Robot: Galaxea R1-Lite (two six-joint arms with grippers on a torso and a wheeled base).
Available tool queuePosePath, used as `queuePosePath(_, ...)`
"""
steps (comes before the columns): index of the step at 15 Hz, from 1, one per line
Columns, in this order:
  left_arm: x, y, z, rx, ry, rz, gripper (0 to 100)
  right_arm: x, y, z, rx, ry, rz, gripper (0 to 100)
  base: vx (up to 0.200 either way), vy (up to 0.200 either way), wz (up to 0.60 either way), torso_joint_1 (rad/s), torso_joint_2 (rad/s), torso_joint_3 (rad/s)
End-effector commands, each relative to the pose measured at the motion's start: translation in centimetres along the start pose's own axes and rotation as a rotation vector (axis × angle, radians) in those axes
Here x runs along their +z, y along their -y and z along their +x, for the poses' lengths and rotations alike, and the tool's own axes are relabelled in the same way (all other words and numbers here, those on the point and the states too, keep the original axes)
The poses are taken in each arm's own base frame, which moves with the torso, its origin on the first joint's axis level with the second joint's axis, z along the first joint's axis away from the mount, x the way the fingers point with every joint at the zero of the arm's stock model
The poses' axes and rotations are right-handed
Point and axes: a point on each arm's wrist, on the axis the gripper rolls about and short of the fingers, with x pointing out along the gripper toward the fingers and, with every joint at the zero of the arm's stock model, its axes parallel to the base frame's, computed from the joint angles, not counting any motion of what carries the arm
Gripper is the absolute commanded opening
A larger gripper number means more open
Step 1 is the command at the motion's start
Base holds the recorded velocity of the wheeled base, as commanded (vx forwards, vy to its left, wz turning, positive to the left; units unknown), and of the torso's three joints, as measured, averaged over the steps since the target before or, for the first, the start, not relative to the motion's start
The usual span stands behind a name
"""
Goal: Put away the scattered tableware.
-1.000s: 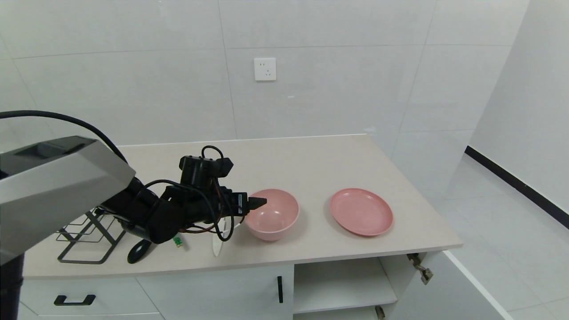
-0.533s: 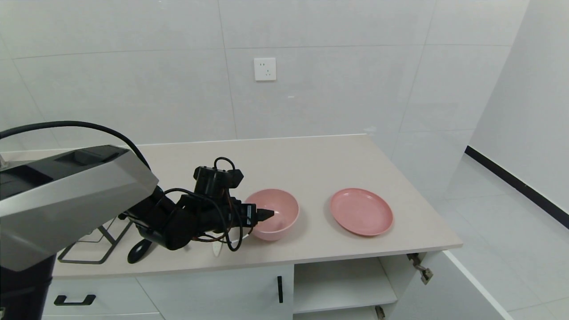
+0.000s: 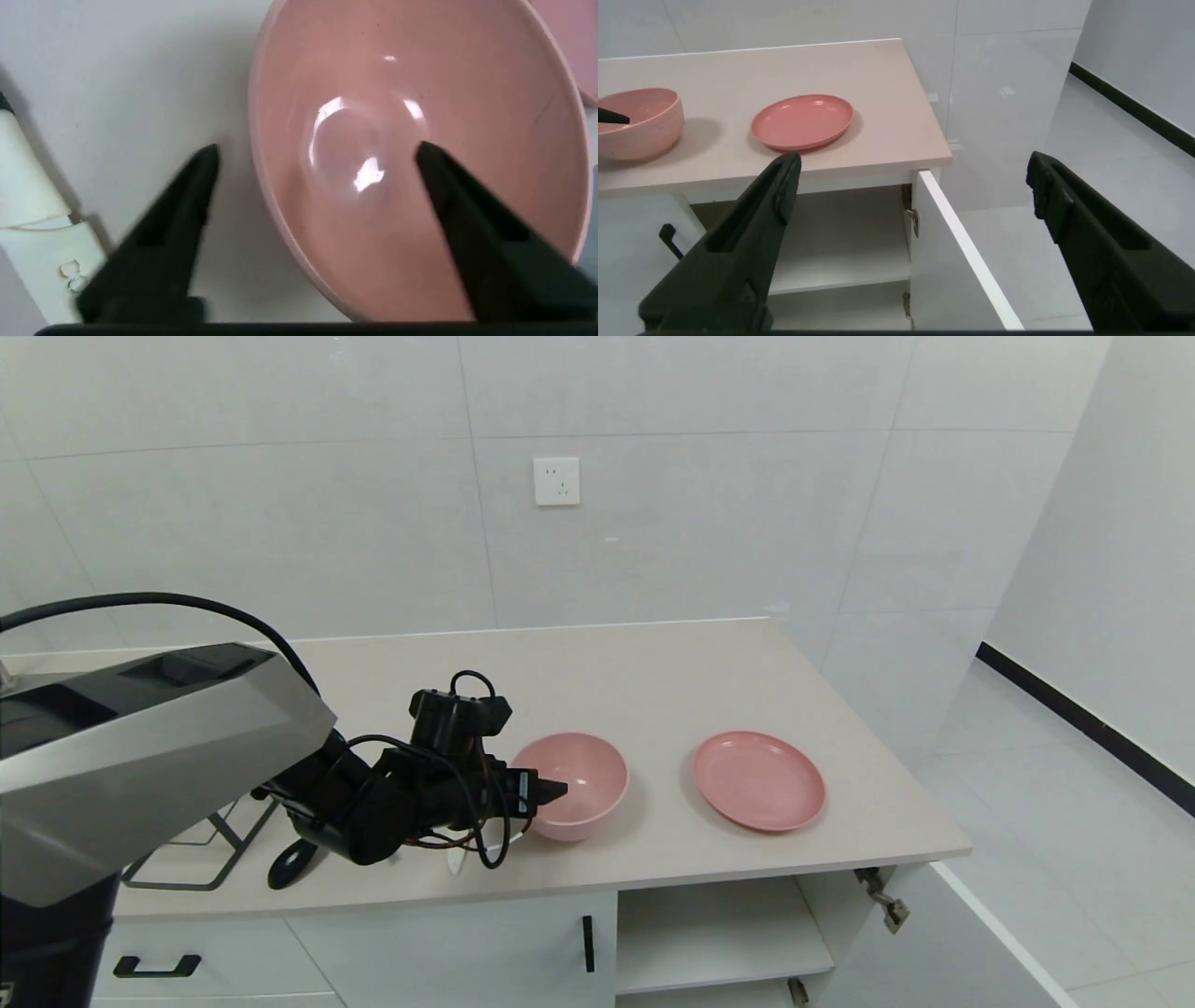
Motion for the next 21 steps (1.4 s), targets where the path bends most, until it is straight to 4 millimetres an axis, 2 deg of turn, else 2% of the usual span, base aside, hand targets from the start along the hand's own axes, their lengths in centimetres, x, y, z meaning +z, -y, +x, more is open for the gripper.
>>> queuePosePath(1,-0.5,0.2,-0.2,-0.001,-0.015,0.004,0,0.0,0.0,0.0,0.000,-0.001,0.000,100,0.000,0.000,0.00,0.000,0.00,0.000)
queuePosePath(3,-0.6,0.4,-0.4,-0.002,-0.012,0.009,0,0.0,0.0,0.0,0.000,-0.001,0.000,100,0.000,0.000,0.00,0.000,0.00,0.000)
queuePosePath(6,1.6,1.2,-3.0,0.002,0.083,0.032,0,0.0,0.0,0.0,0.000,-0.002,-0.001,100,0.000,0.000,0.00,0.000,0.00,0.000)
queuePosePath(7,1.6,1.2,-3.0,0.002,0.083,0.032,0,0.0,0.0,0.0,0.000,-0.002,-0.001,100,0.000,0.000,0.00,0.000,0.00,0.000)
queuePosePath(8,3.1,2.0,-5.5,0.023,0.163,0.064,0,0.0,0.0,0.0,0.000,-0.002,0.000,100,0.000,0.000,0.00,0.000,0.00,0.000)
queuePosePath(10,4.3,2.9,-8.1,-0.001,0.255,0.088,0,0.0,0.0,0.0,-0.001,-0.002,0.002,100,0.000,0.000,0.00,0.000,0.00,0.000)
queuePosePath(12,4.7,3.2,-9.8,-0.020,0.353,0.105,0,0.0,0.0,0.0,-0.006,0.001,0.003,100,0.000,0.000,0.00,0.000,0.00,0.000)
queuePosePath(13,4.3,3.2,-10.6,-0.030,0.401,0.115,0,0.3,0.0,0.0,-0.021,0.031,0.004,100,0.000,0.000,0.00,0.000,0.00,0.000)
queuePosePath(16,3.0,2.9,-12.5,-0.042,0.523,0.168,0,3.2,0.0,-0.5,-0.022,0.305,-0.003,100,0.000,0.000,0.00,0.000,0.00,0.000)
queuePosePath(18,3.1,3.0,-13.1,-0.052,0.579,0.181,0,4.4,0.0,-1.0,-0.014,0.326,-0.004,100,0.000,0.000,0.00,0.000,0.00,0.000)
queuePosePath(21,3.8,3.6,-14.9,-0.066,0.658,0.193,0,6.3,-0.2,-1.1,0.120,0.161,-0.008,100,0.000,0.000,0.00,0.000,0.00,0.000)
